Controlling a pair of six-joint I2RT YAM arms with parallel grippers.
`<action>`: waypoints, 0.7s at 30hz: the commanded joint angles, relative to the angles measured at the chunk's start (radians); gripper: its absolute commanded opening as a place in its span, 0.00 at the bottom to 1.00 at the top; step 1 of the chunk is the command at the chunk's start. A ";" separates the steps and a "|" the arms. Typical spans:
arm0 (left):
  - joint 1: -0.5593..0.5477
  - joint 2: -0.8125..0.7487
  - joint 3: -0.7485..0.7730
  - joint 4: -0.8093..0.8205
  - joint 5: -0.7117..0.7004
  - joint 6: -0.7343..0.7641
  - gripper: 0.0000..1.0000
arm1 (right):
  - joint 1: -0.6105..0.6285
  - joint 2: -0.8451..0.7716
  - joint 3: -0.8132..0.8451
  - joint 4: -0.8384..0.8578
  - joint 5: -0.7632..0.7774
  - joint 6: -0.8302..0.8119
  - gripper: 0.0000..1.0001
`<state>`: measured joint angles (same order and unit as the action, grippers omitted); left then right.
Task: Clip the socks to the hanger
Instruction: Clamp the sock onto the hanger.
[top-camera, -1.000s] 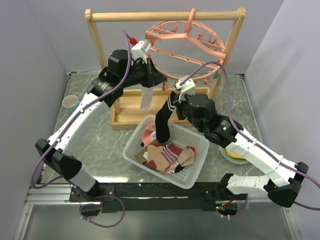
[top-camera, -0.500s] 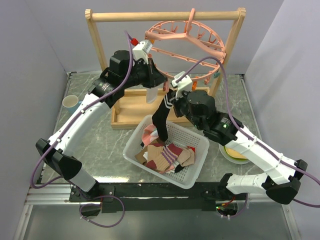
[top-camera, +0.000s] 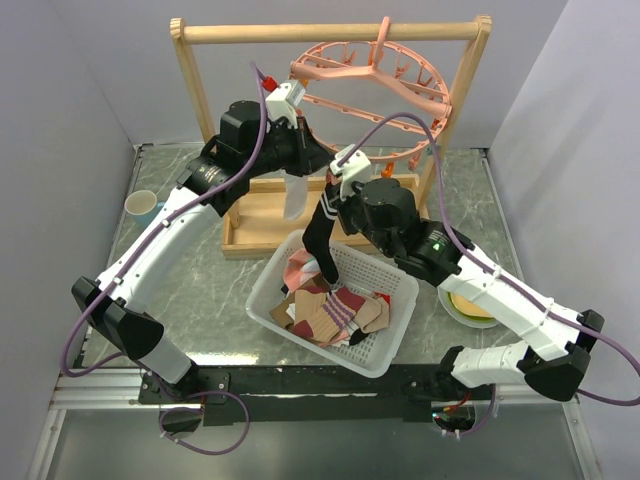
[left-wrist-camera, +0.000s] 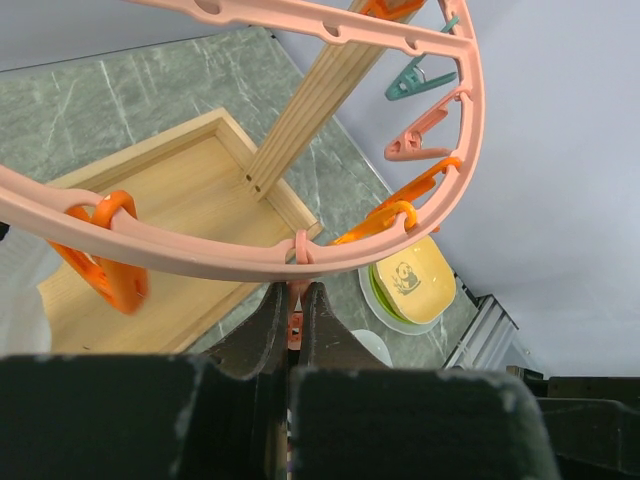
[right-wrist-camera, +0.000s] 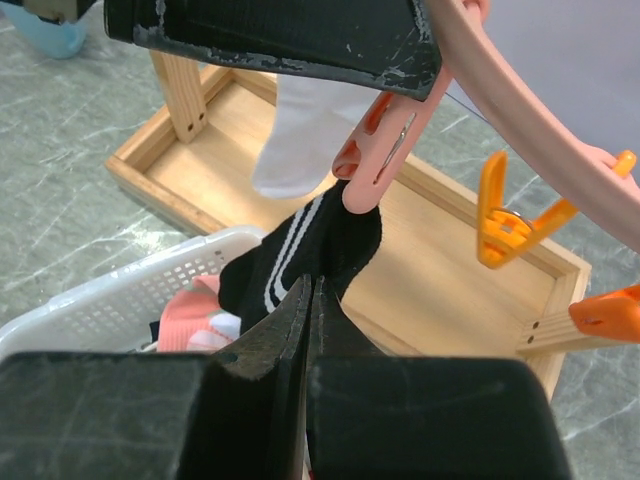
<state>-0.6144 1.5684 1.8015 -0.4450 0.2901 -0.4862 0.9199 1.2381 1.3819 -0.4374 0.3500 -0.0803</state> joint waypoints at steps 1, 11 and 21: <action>-0.007 -0.005 0.045 0.048 -0.012 0.014 0.01 | 0.010 -0.011 0.054 0.029 0.004 -0.015 0.00; -0.015 -0.013 0.033 0.046 -0.035 0.032 0.01 | 0.011 -0.012 0.085 0.020 0.009 -0.027 0.00; -0.027 -0.015 0.038 0.046 -0.049 0.040 0.01 | 0.017 0.001 0.117 0.023 -0.009 -0.026 0.00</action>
<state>-0.6312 1.5681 1.8015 -0.4454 0.2623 -0.4641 0.9253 1.2396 1.4269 -0.4435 0.3473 -0.0990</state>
